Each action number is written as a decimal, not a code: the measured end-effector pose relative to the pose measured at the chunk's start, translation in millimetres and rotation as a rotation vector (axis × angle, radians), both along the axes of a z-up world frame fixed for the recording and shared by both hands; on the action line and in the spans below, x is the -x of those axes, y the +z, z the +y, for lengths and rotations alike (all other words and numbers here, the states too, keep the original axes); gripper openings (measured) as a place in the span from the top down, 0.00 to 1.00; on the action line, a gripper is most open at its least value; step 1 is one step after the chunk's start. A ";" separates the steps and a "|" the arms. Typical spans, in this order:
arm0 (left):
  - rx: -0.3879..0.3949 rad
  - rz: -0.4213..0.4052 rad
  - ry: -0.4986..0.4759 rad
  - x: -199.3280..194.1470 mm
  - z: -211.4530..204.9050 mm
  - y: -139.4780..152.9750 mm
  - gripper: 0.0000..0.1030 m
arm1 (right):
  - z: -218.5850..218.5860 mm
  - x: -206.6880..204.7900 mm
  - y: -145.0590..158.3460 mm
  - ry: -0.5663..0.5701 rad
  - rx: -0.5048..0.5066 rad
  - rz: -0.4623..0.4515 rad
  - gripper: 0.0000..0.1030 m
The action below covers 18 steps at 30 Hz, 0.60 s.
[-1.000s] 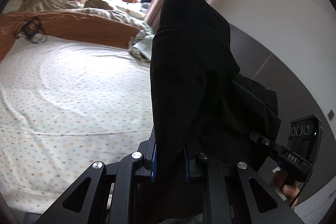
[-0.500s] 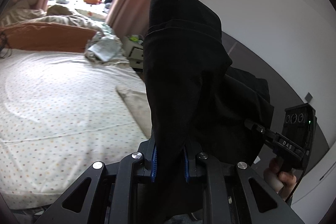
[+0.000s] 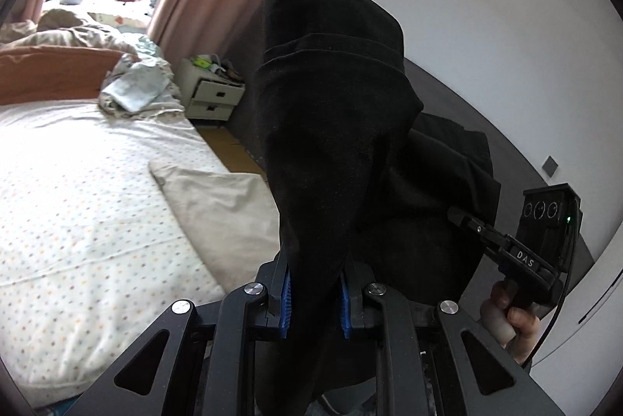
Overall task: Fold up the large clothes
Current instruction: 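Lift the folded black jacket with both grippers and carry it toward the beige stack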
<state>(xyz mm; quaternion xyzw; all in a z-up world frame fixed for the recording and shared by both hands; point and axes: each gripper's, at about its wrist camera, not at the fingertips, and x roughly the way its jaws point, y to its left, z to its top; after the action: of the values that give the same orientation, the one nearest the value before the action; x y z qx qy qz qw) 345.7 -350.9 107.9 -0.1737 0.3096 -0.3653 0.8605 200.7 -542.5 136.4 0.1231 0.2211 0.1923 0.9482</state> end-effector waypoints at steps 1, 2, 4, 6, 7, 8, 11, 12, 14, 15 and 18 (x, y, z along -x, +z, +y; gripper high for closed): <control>0.000 0.001 -0.008 -6.5 -6.7 0.1 0.81 | -2.6 -0.4 1.9 -0.002 0.007 -0.008 0.87; 0.001 0.003 -0.013 -7.6 -11.0 -1.0 0.81 | -8.4 -5.9 3.7 -0.006 0.015 -0.015 0.87; 0.007 0.010 -0.023 -16.6 -22.9 -1.7 0.81 | -14.2 -14.7 4.5 -0.018 0.025 -0.016 0.87; 0.017 0.015 -0.031 -25.9 -32.3 -4.8 0.81 | -21.6 -25.9 7.0 -0.030 0.037 -0.013 0.87; 0.020 0.019 -0.035 -33.5 -35.2 -7.1 0.81 | -23.8 -30.2 8.5 -0.034 0.043 -0.012 0.87; 0.022 0.024 -0.039 -38.2 -38.6 -9.6 0.81 | -26.9 -41.1 7.4 -0.038 0.053 -0.008 0.87; 0.034 0.060 -0.060 -68.6 -43.9 -25.5 0.81 | -32.9 -67.7 3.1 -0.047 0.065 0.009 0.87; 0.036 0.071 -0.064 -74.5 -44.9 -30.5 0.81 | -35.2 -77.6 0.9 -0.050 0.067 0.017 0.88; 0.036 0.092 -0.077 -93.7 -48.4 -43.3 0.81 | -41.3 -101.4 -5.8 -0.054 0.066 0.038 0.87; 0.039 0.099 -0.082 -88.9 -51.8 -45.1 0.81 | -44.4 -111.8 -8.8 -0.054 0.062 0.048 0.87; 0.036 0.150 -0.096 -124.2 -58.3 -67.5 0.81 | -50.3 -142.3 -24.0 -0.057 0.061 0.071 0.87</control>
<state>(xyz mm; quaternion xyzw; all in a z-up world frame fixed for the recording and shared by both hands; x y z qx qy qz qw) 469.8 -409.2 40.4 -0.2010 0.3746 -0.3977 0.8131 342.9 -592.8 112.4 0.1070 0.2566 0.1540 0.9482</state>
